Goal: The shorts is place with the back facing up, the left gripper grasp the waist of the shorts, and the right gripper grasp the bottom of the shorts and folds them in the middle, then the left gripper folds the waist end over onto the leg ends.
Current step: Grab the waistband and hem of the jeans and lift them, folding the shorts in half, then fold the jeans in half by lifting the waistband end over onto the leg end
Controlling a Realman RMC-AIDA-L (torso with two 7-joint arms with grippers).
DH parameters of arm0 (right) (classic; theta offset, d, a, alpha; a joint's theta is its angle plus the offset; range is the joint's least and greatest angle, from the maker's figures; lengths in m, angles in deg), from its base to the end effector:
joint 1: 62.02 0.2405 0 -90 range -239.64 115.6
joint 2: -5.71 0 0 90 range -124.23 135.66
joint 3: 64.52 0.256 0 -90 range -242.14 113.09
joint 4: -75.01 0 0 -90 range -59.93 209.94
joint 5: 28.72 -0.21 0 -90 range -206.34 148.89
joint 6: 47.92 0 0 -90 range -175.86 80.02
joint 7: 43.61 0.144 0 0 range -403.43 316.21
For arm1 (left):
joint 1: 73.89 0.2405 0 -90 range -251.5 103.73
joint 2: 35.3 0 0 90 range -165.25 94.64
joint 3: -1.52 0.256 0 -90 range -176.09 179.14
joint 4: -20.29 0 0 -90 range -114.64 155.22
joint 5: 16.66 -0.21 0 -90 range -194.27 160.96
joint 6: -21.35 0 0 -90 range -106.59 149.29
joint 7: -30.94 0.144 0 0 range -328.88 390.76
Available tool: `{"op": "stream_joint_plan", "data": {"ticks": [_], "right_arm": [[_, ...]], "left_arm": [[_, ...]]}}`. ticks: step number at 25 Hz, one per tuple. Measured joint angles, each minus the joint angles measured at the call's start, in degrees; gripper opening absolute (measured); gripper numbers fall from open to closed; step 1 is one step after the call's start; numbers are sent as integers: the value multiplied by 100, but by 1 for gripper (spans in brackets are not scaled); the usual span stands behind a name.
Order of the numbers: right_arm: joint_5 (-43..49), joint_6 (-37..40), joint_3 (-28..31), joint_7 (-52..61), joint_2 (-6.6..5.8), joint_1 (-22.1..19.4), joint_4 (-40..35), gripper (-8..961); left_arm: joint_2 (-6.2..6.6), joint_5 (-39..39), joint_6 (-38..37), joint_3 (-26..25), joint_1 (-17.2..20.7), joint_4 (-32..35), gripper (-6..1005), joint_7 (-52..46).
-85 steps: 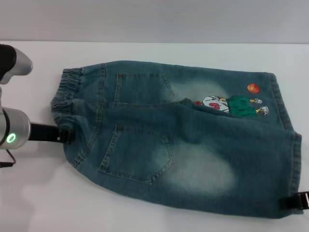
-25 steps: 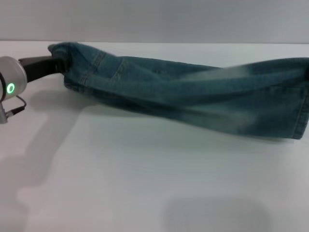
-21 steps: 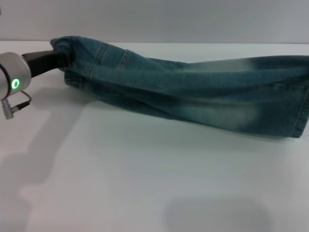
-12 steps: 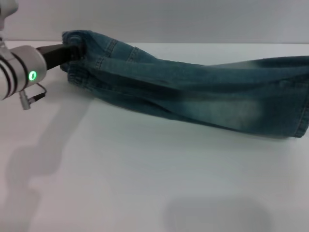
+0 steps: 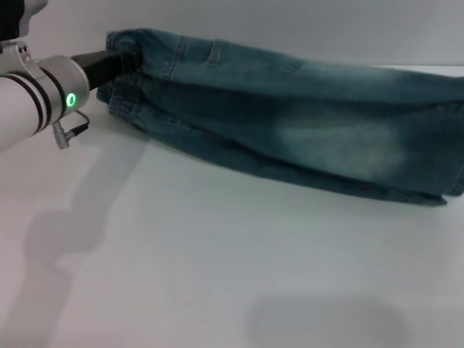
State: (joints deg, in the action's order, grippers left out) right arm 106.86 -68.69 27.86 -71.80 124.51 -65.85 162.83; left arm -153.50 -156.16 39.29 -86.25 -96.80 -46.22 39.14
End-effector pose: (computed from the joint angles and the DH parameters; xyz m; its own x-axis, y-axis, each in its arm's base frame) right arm 0.2798 0.3262 0.0745 0.6483 -0.3812 -0.6590 -0.7306 -0.0682 -0.6793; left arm -0.2094 0.4179 0.0037 0.5366 0.4475 0.7155 0.8399 -0.2008 -0.5043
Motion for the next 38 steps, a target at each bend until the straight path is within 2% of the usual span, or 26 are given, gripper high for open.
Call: {"op": "stream_joint_plan", "data": {"ticks": [2,8,12,13,18,22,26,27,31,32,38], "right_arm": [[0,262,24,-56,-5,175,-287,170],[-3,570,54,-364,-8,729,-1190,184],[-115,549,-10,-382,6,789,-1352,193],[-144,539,-39,-389,11,750,-1325,195],[-213,522,-228,-391,19,543,-1111,423],[-232,589,-525,-478,18,475,-1040,485],[-295,656,-761,-558,19,461,-967,516],[-325,659,-795,-558,15,460,-937,516],[-361,638,-951,-558,8,428,-773,515],[-363,636,-997,-558,6,415,-734,515],[-367,605,-1168,-558,0,394,-590,515]], "left_arm": [[2,102,-583,186,-92,278,244,-6],[7,107,-1044,428,-401,718,250,24],[-3,104,-1145,488,-572,970,254,19],[-4,104,-1149,489,-604,1028,301,9],[-2,101,-1171,490,-620,1128,535,-18],[15,95,-1077,487,-501,967,719,-8],[25,53,-870,446,-378,826,837,19],[41,13,-601,333,-264,695,866,49],[42,-43,-312,124,-177,620,862,157],[34,-71,12,-118,-149,661,861,247],[38,-73,135,-234,-216,1088,860,283]]}}
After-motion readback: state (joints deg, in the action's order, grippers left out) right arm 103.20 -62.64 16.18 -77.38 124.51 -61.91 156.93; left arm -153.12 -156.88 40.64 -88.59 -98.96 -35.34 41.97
